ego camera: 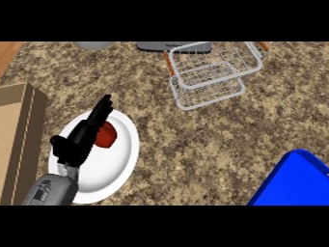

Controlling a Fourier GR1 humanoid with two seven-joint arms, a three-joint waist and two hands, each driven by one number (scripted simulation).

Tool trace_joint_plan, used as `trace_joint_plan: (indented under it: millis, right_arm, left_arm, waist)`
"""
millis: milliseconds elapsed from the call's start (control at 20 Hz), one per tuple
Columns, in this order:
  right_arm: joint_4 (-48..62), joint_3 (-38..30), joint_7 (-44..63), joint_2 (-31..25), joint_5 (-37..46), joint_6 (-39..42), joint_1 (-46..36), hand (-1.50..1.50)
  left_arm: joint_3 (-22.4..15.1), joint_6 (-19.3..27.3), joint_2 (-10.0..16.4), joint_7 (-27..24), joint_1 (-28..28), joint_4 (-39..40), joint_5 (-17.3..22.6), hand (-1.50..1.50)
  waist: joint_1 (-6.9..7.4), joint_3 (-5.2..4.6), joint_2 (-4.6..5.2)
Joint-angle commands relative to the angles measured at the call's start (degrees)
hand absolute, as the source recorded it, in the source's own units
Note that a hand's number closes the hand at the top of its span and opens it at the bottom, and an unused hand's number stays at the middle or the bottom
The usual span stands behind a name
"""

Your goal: Pick the cupcake from the tray and place it in the tiered basket

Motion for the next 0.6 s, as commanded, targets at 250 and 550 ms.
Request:
trace_joint_plan:
  millis: [250,550]
  right_arm:
    - [17.8,4.6,-1.8,10.5,6.9,-3.6,-15.0,1.50]
    - [20.1,6.4,-1.9,19.6,9.7,-9.1,-14.7,1.50]
  left_arm:
    - [0.5,-1.2,0.2,0.7,1.2,0.4,-0.3,0.00]
    - [2.3,1.0,-1.3,0.6,-1.3,2.5,-1.5,0.00]
  waist:
    - [-0.54,-0.05,0.23]
    - [-2.09,-0.03,-0.19]
